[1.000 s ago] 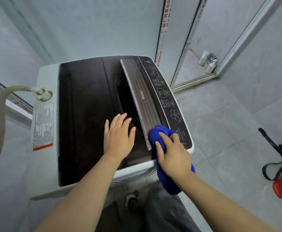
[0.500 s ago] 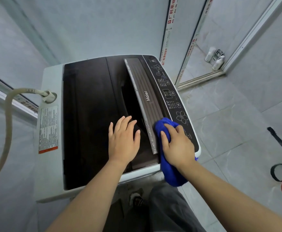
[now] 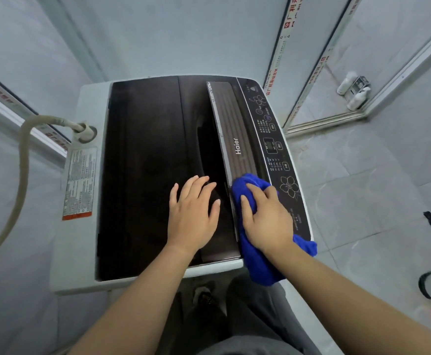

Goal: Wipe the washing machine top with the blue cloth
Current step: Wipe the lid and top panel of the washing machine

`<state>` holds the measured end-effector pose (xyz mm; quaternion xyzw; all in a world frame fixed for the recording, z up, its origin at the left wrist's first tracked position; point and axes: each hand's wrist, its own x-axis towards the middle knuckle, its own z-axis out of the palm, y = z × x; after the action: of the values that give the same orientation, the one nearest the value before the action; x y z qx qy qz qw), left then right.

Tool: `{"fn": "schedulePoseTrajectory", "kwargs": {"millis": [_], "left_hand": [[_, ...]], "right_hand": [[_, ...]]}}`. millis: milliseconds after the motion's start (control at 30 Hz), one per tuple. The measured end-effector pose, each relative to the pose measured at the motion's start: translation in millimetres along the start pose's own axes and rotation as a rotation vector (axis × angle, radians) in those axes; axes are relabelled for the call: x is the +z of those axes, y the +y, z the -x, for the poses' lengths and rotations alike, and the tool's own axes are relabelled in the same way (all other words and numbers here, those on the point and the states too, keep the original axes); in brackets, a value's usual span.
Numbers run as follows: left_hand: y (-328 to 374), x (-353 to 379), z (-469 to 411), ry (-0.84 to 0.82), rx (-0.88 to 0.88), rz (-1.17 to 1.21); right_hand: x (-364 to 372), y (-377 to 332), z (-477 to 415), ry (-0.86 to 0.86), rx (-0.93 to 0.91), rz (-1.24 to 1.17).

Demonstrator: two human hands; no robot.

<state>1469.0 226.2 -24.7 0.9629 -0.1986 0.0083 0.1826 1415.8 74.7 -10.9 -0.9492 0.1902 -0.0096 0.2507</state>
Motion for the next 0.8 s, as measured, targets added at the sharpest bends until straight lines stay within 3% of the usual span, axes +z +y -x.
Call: {"fn": "schedulePoseTrajectory", "kwargs": {"millis": [300, 433, 567, 633, 700, 800], "left_hand": [[1.0, -1.7, -1.6, 0.040, -0.034, 0.067], [20.9, 5.0, -13.2, 0.199, -0.240, 0.156], [55.2, 20.7, -42.3, 0.227, -0.495, 0.124], [69.0, 30.2, -59.2, 0.268, -0.601, 0.093], [79.1, 40.0, -69.8, 0.332, -0.651, 0.060], [87.7, 51.1, -73.5, 0.334, -0.587, 0.078]], "right_hand": [[-5.3, -18.2, -131.1, -0.034, -0.142, -0.027], [-10.4, 0.6, -124.6, -0.081, -0.245, -0.064], [-24.0, 46.6, -98.4, -0.226, -0.376, -0.056], [-24.7, 55.1, -114.4, -0.222, -0.428, -0.079], [-22.4, 47.6, -148.2, -0.193, -0.460, -0.086], [-19.8, 27.6, -206.0, -0.190, -0.463, -0.084]]}}
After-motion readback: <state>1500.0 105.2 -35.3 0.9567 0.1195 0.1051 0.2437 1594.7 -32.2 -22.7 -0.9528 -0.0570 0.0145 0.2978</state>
